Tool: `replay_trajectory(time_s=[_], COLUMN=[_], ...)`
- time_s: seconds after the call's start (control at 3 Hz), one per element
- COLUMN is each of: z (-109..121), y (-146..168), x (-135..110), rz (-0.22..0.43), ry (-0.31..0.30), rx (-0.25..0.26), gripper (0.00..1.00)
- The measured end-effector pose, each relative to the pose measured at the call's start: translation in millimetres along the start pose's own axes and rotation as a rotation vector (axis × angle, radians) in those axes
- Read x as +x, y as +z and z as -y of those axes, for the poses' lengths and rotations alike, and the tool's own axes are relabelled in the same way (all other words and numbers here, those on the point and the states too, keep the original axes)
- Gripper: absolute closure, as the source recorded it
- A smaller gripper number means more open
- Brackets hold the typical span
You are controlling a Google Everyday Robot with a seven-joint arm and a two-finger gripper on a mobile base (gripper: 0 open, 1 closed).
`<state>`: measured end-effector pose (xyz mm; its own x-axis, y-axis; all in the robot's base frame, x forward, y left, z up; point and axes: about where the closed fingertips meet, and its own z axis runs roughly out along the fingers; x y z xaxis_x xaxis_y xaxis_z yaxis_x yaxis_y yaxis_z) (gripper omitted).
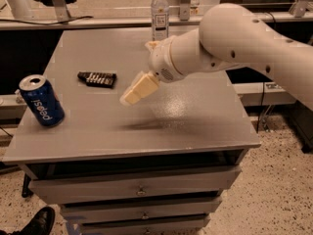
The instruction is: Pick rxbar chocolate
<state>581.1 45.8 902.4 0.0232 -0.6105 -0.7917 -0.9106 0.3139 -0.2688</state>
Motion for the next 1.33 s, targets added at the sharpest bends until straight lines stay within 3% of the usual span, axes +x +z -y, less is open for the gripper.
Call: replay_trajectory(time_s=[0.33, 1.33], z=[12.2, 17.1], y=[21.1, 89.4], x=[5.8, 9.1], rz=[0.038, 0.078], ry=[0.045, 0.186], rx=[0.002, -0.082], gripper=[0.0, 0.0])
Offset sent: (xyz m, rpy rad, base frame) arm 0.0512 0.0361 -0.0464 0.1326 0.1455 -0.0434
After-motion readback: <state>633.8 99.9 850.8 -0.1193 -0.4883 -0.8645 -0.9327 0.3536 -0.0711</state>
